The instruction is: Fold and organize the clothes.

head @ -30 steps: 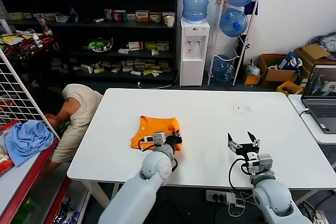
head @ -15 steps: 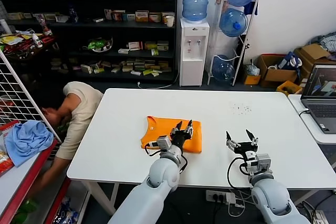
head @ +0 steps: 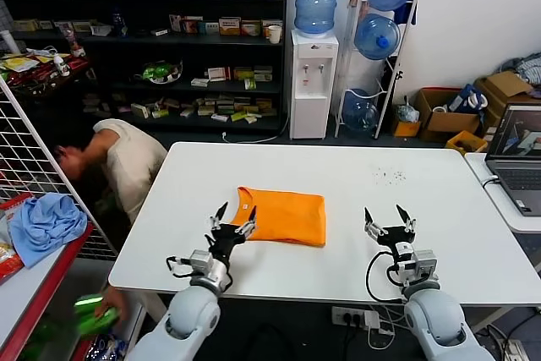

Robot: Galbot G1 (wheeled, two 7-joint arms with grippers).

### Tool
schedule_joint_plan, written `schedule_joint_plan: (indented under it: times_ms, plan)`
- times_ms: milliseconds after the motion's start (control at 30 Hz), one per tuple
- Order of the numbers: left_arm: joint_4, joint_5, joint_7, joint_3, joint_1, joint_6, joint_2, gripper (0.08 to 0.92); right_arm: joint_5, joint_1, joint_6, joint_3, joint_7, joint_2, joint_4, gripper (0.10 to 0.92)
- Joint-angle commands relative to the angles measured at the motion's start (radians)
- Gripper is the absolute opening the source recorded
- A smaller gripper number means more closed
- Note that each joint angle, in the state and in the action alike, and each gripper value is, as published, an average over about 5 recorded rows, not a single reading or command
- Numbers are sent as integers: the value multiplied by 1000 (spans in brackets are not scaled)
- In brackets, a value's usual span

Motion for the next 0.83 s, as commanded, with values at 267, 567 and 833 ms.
schedule_joint_plan:
  times_ms: [267, 567, 833]
  plan:
    - [-30, 263, 111, -233, 177, -107, 58, 823, -204, -31, -73, 298, -263, 216, 59, 823]
    - [-40, 271, 115, -239, 181, -90, 70, 823, -191, -88, -82, 353, -273, 218, 111, 823]
    - [-52, 267, 110, -244, 184, -80, 70, 823, -178, -96, -96, 357, -277, 220, 122, 823]
